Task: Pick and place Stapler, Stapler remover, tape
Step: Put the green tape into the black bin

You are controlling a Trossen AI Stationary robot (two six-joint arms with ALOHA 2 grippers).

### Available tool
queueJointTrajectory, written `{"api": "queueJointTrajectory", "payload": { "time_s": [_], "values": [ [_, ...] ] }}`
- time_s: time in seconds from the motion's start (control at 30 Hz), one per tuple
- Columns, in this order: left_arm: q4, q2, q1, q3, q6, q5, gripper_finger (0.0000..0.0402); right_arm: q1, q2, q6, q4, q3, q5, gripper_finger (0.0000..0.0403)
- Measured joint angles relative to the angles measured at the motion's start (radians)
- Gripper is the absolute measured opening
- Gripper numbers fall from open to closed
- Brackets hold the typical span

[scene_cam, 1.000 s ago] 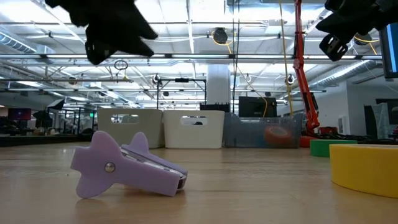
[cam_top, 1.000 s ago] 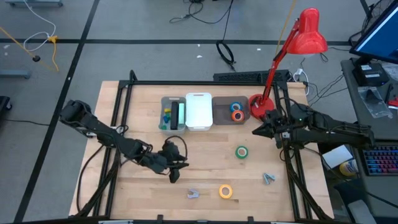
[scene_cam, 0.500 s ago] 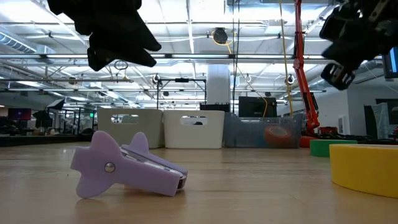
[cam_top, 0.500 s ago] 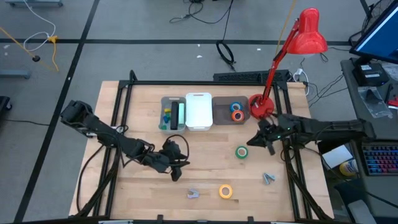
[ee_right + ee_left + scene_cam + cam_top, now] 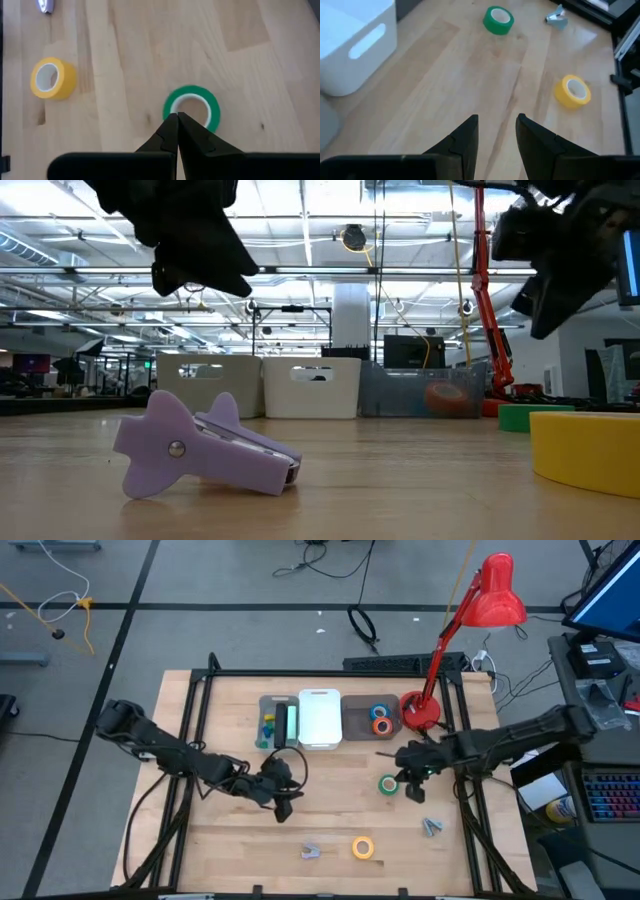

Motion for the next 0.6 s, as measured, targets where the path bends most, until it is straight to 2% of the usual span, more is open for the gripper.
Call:
{"api": "queueJointTrajectory", "payload": {
  "time_s": [0.2, 0.33, 0.43, 0.6],
  "values": [
    [-0.059, -0.061, 0.001, -0.028, 0.029, -0.006, 0.0131, 0.002, 0.134, -0.054, -0.018, 0.074, -0.031, 0.0000],
    [0.055, -0.132, 0.001, -0.131, 0.021, -0.004, 0.0131, -0.010, 0.177, -0.022, -0.047, 0.074, -0.036, 0.0008],
    [0.111, -0.201, 0.001, -0.204, 0.009, -0.004, 0.0131, -0.020, 0.185, 0.006, -0.054, 0.074, -0.060, 0.0026],
    [0.108, -0.317, 0.001, -0.289, -0.002, -0.004, 0.0131, -0.057, 0.180, 0.059, -0.043, 0.074, -0.061, 0.0074]
  ]
}}
